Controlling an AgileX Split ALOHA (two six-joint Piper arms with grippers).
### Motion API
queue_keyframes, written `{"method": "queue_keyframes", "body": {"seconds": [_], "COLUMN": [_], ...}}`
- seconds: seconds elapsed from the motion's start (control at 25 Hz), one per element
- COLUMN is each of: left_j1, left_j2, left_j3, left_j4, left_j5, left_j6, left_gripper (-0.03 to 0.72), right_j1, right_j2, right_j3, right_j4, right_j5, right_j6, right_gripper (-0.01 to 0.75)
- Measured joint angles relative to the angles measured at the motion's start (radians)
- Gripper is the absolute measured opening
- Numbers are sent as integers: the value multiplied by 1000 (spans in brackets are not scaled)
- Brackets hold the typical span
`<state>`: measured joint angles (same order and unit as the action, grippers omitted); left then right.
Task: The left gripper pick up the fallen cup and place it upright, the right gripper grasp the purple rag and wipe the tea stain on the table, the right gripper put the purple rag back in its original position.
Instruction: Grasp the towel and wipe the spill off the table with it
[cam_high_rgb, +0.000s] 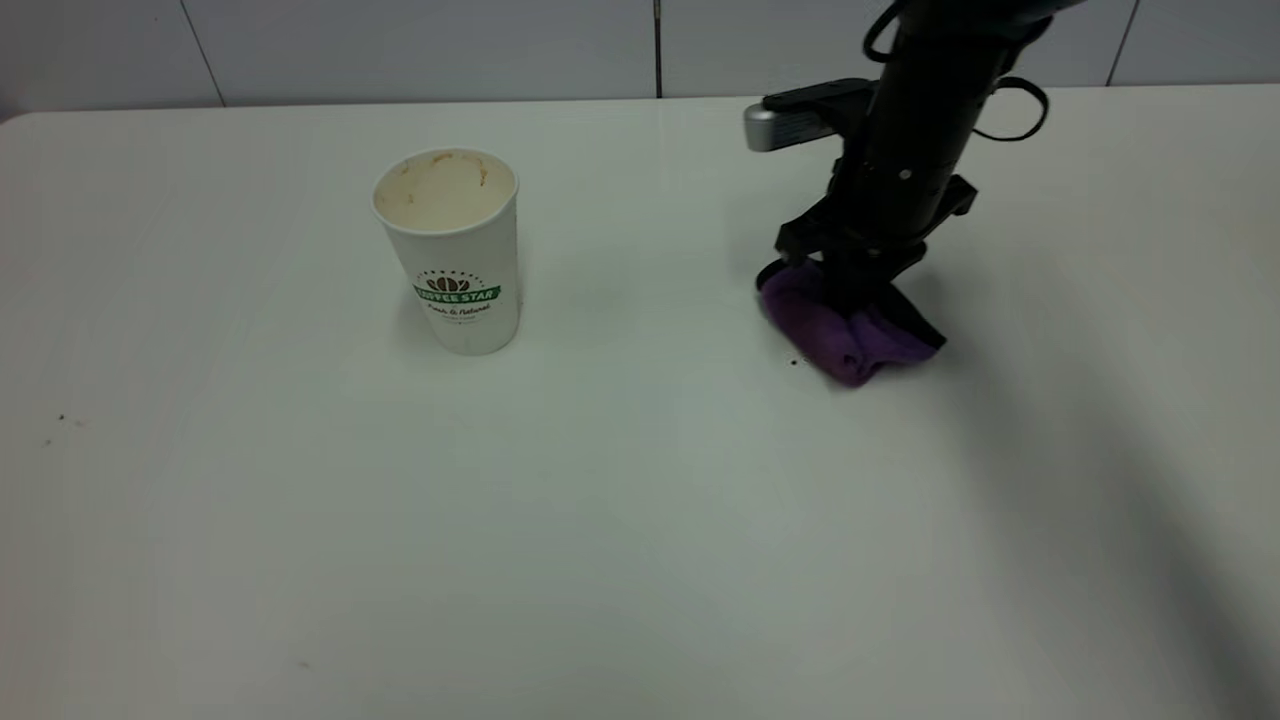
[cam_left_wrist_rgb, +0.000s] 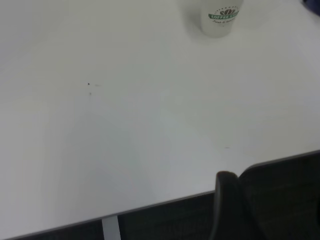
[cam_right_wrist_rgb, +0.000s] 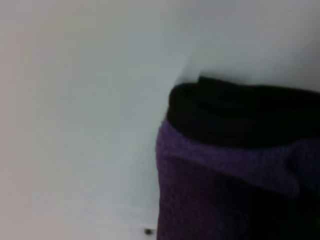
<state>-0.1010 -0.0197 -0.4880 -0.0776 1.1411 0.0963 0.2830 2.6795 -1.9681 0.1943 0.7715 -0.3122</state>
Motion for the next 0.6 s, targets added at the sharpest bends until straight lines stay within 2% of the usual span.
{"method": "queue_keyframes", "body": {"seconds": [0.32, 0.6], "left_j1": [0, 0], "left_j2": [0, 0], "left_j3": [0, 0], "left_j4": [0, 0], "left_j5": [0, 0], "left_j6": [0, 0], "left_gripper": [442, 442], "right_j1": [-155, -181], "right_j2": [0, 0], "right_j3": [-3, -4], "right_j4": [-2, -40], "right_j5": [104, 162], "right_j6": [22, 25], "right_gripper": [37, 41]}}
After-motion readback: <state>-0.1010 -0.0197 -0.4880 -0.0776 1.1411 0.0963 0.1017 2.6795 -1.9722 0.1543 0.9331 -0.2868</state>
